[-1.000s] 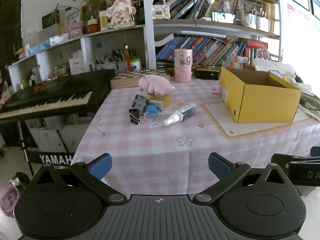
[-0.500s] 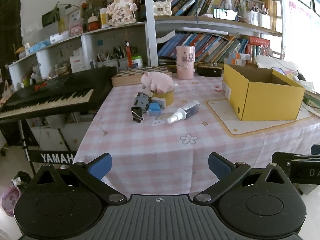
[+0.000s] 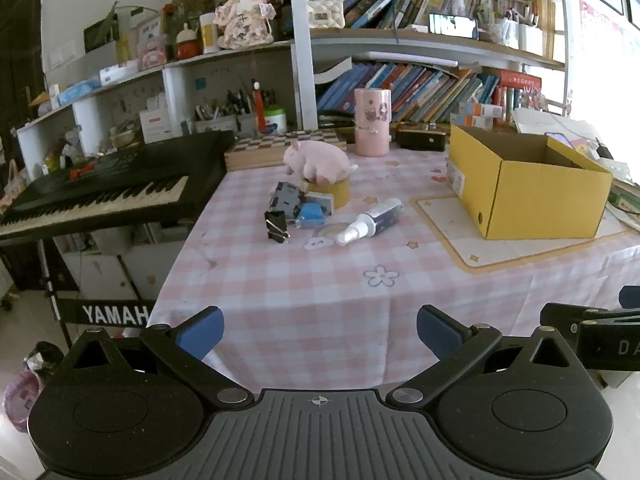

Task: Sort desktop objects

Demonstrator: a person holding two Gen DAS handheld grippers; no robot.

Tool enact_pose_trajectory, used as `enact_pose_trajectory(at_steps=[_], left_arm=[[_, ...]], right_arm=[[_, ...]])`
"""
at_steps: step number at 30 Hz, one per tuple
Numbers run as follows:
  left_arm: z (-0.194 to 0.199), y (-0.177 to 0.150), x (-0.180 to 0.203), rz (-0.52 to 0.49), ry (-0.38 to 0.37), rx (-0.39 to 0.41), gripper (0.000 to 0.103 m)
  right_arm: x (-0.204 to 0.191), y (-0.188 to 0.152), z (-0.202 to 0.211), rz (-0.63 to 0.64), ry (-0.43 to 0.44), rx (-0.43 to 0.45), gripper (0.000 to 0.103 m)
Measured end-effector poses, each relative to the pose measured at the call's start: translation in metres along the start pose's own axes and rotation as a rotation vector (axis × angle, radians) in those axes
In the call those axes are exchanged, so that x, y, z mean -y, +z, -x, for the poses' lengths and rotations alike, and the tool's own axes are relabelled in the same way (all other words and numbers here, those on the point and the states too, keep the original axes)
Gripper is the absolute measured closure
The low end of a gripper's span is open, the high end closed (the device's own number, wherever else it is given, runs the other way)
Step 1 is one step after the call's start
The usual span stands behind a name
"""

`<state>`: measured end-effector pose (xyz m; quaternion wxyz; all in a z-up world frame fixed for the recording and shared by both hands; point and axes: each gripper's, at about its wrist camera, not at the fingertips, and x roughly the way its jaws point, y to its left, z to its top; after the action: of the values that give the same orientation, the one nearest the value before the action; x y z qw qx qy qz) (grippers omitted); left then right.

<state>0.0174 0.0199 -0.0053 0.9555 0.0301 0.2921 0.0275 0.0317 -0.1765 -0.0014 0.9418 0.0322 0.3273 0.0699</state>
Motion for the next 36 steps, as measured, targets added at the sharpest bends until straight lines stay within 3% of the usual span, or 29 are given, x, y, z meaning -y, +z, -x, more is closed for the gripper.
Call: enact_pose_trajectory(at_steps=[18, 36], left_arm=[[0.0008, 0.0006, 0.0014, -0.006, 0.002, 0.002, 0.000], [0.0023, -0.0019, 0.0004, -0.004, 0.003, -0.002, 0.000]], right_arm=[[-0.0032, 0.0002, 0.0038, 0.008, 0.067, 0.015, 0.000], [-0.0089, -0.0007, 0.0044, 0.043, 0.062, -0.005, 0.000]])
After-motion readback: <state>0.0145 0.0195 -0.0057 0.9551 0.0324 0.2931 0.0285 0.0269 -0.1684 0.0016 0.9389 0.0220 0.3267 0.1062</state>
